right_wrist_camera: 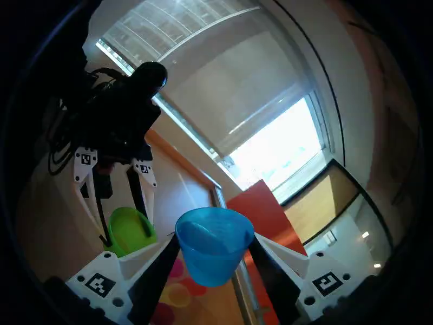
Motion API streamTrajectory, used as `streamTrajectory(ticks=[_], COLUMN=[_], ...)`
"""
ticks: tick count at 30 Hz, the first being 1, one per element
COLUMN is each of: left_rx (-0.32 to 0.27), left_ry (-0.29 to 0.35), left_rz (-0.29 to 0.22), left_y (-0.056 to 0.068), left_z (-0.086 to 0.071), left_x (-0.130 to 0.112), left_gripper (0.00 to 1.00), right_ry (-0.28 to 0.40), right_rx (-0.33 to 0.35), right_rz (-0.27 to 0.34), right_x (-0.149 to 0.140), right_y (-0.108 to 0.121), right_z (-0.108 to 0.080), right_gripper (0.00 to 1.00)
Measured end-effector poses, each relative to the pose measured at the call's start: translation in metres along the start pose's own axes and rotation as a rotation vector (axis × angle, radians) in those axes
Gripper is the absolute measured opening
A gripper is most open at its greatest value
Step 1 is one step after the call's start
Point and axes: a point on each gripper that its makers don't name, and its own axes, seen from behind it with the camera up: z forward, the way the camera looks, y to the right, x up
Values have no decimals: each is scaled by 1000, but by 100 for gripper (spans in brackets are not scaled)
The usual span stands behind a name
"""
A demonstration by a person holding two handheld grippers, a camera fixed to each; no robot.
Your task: Pour water
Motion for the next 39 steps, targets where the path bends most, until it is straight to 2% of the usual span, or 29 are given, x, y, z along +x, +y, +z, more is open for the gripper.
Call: streamTrajectory(ticks=[23,39], left_rx=[-2,-9], left_ry=[4,1], left_rz=[1,7], left_y=[2,4], left_z=[1,1], left_x=[1,1], left_gripper=[86,86], right_ry=[-18,-31], right_rx=[2,11], right_rz=[-120,-181], right_x=[6,3], right_y=[2,-1], right_z=[3,2], right_gripper=[91,91])
